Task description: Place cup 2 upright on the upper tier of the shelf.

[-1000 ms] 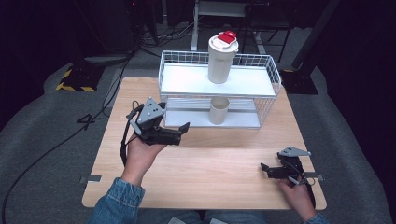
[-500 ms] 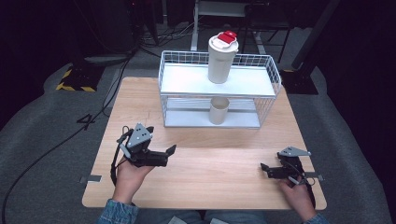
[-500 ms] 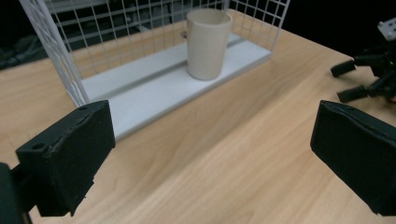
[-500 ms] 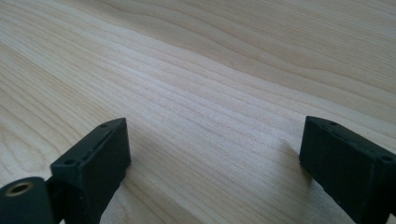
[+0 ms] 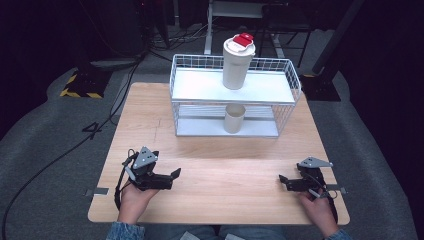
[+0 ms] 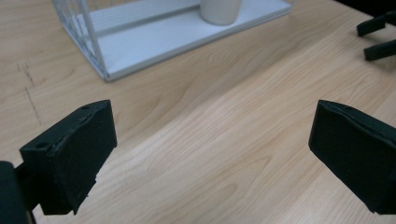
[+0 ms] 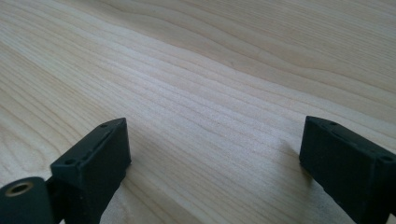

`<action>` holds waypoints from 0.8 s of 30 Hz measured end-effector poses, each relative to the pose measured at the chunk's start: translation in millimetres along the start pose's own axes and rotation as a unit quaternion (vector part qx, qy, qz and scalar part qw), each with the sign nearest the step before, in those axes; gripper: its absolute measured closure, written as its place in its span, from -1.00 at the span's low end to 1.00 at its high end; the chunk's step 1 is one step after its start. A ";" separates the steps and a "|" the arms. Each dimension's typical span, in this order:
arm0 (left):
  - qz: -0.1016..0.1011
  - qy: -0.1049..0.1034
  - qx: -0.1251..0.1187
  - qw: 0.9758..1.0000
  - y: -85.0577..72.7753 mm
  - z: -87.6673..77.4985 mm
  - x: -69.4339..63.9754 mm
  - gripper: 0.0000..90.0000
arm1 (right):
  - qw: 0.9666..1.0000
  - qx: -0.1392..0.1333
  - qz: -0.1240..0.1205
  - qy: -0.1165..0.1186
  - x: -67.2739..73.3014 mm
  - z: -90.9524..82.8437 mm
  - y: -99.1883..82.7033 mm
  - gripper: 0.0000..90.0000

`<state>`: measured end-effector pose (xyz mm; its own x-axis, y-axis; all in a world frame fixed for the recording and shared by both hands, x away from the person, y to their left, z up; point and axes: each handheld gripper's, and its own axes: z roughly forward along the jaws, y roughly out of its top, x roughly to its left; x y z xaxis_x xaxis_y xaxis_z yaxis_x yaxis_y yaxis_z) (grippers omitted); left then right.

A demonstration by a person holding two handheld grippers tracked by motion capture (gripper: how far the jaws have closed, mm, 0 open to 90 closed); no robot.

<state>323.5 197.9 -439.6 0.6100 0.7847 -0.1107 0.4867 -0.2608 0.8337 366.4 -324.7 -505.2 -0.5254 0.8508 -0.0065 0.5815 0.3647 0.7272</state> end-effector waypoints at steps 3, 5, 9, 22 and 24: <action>-0.009 0.010 0.017 1.000 -10.6 1.9 5.3 -0.96 | 1.000 0.000 0.000 0.000 0.0 0.0 0.0 -0.80; -0.013 0.016 0.027 0.999 -18.1 4.4 8.7 -0.96 | 1.000 0.000 0.000 -0.001 0.1 0.1 0.0 -0.80; -0.018 0.026 0.055 0.998 -31.3 11.6 13.6 -0.96 | 1.000 0.000 0.000 0.000 0.0 0.0 0.0 -0.80; -0.010 0.043 0.124 0.991 -50.7 35.9 18.2 -0.89 | 1.000 0.000 0.000 0.000 0.0 0.0 0.0 -0.80; -0.008 0.048 0.120 0.992 -51.3 36.8 18.0 -0.88 | 1.000 0.000 0.000 0.000 0.0 0.0 0.0 -0.80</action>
<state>332.5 204.7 -504.2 0.5434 0.8372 -0.0614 0.6380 -0.3643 0.6784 366.4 -324.7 -505.2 -0.5260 0.8505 -0.0063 0.5814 0.3650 0.7272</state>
